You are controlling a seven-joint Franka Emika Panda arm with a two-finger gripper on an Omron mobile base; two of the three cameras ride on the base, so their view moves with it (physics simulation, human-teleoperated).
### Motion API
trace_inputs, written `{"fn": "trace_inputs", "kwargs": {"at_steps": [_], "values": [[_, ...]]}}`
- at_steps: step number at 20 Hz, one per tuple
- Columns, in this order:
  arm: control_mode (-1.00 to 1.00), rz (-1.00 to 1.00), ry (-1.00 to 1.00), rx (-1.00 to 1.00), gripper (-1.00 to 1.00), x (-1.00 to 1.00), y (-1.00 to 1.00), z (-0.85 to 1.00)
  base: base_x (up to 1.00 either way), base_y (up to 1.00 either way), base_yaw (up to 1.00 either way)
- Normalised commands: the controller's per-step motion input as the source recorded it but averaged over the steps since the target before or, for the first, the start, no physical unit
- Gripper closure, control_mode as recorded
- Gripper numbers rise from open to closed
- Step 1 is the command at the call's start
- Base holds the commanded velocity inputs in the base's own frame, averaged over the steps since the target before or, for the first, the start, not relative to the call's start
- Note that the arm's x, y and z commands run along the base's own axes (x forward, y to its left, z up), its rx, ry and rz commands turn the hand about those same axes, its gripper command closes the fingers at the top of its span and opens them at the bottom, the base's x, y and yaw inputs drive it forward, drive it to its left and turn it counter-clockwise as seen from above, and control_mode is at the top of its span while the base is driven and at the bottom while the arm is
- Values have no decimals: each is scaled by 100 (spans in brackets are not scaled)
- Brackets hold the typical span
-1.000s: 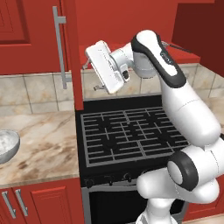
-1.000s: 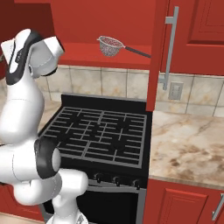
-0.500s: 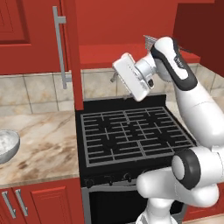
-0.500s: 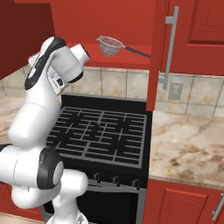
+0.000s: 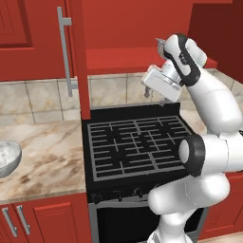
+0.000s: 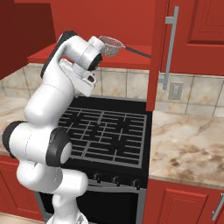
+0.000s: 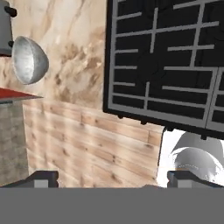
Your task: Open the cabinet and setup a tea strainer by placing it in the bowl upright.
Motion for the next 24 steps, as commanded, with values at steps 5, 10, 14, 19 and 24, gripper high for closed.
{"fn": "trace_inputs", "kwargs": {"at_steps": [5, 10, 14, 19, 24], "values": [[-100, 47, -41, -43, -100, -2, -78, 0, 0, 0, 0], [-100, 55, -54, -34, -100, -18, -70, 12, 0, 0, 0], [-100, 44, -47, -19, -100, -17, -60, 19, 0, 0, 0], [-100, 25, -54, -12, -100, -24, -11, 86, 0, 0, 0], [-100, 4, -39, -10, -100, -22, 6, 73, 0, 0, 0]]}}
